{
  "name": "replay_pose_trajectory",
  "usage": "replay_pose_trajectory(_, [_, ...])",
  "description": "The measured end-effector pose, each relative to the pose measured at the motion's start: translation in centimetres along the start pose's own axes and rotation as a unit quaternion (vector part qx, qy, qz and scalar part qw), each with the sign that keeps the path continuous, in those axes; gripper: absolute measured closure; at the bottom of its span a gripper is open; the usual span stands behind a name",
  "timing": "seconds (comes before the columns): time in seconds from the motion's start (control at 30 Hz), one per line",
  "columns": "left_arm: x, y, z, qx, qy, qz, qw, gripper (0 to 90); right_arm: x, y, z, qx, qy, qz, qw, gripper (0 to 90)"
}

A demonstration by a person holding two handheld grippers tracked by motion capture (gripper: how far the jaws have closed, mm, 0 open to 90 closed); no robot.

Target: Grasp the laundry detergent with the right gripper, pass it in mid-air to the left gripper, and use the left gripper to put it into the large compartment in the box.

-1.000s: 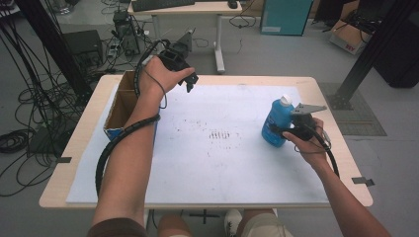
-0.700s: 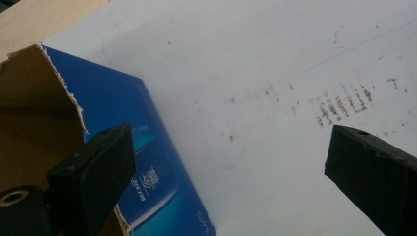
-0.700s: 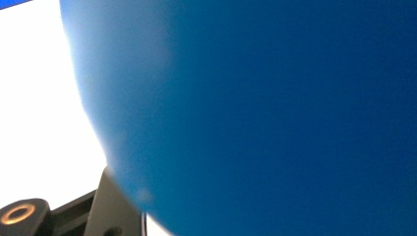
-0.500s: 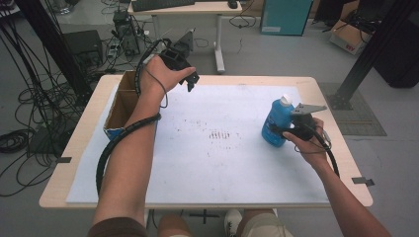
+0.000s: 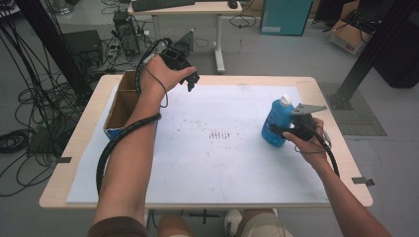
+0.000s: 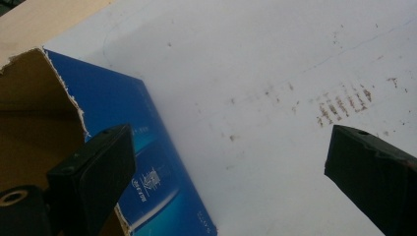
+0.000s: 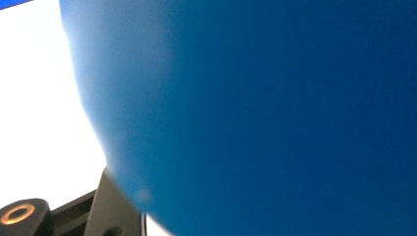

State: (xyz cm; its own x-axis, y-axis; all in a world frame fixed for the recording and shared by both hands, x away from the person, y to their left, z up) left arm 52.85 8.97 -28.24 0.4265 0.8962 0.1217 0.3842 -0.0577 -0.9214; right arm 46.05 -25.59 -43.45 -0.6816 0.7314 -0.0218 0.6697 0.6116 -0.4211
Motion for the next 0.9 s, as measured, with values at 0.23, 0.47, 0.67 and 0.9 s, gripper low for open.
replay_pose_trajectory(0.23, [-0.05,-0.04,-0.05,0.0,0.002,0.0,1.0,5.6,0.04,-0.02,0.01,0.001,0.001,0.001,1.0,44.9])
replay_pose_trajectory(0.47, [0.12,-0.22,-0.07,-0.002,0.003,0.0,1.0,5.6,0.03,-0.03,0.0,0.002,0.002,0.001,1.0,45.0])
replay_pose_trajectory(0.67, [0.14,-0.21,-0.21,-0.002,0.007,0.003,1.0,5.7,-0.08,0.09,-0.17,0.007,0.004,-0.002,1.0,44.8])
replay_pose_trajectory(0.9, [0.41,-0.84,-0.62,-0.007,0.021,0.009,0.9997,5.6,-0.1,0.33,-0.7,0.024,0.018,-0.014,0.9994,44.9])
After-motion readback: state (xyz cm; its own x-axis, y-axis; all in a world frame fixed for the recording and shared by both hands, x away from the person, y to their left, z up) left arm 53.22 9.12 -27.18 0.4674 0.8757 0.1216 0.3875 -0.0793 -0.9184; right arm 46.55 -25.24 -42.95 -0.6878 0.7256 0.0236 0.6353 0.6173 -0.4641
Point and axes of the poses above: each handheld gripper's, and its own axes: y roughly forward along the jaws, z roughly out of its underside, x roughly to its left, the point moved 7 cm from there along y, roughly forward along the jaws, and after that the axes turned 9 degrees about -x, right-handed, at the moved point
